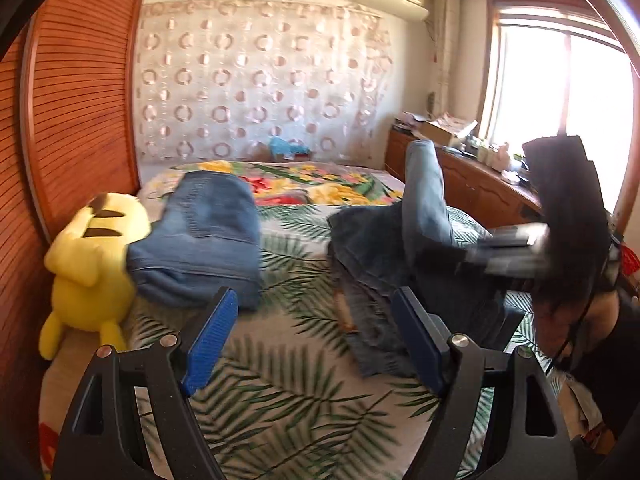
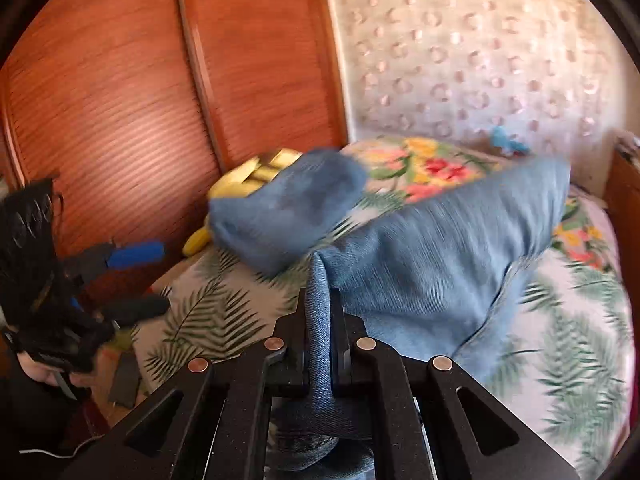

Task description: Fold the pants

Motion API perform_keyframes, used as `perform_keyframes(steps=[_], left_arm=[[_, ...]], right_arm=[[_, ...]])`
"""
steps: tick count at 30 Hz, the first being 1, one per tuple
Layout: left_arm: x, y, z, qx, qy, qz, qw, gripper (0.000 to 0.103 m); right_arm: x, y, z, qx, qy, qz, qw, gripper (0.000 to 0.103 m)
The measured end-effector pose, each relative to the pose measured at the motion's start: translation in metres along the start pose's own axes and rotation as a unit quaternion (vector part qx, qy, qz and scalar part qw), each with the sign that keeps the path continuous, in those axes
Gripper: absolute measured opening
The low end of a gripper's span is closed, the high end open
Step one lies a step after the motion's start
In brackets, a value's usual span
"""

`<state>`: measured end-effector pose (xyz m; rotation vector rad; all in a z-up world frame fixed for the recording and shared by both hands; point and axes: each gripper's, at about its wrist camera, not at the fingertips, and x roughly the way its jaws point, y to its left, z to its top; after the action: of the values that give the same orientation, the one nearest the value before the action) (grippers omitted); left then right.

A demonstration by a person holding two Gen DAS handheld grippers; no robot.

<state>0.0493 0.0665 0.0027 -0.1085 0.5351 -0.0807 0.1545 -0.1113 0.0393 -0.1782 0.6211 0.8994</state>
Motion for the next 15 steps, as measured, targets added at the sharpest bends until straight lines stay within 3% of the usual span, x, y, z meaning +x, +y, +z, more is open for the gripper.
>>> perform_keyframes(steps=[6,11,15], left_arm=[[-0.001,0.022,-0.007,-0.017,0.001,0.017,0.9997,0.080],[0.003,0.025,-0.009,-0.020,0.003,0.016,0.9997,0.080],[0.006,0.016,-0.006,-0.016,-0.001,0.008,0.9998,0.080]], right_arm=[[0.064,0.007,-0.036,0.011,0.080,0.040,0.996,0.006],[0.073,0.002,-0.038,0.018,0.087,0.041,0.995,0.007],[0.041,0.010,-0.026,-0.002,0.074,0.027,0.997,0.032]])
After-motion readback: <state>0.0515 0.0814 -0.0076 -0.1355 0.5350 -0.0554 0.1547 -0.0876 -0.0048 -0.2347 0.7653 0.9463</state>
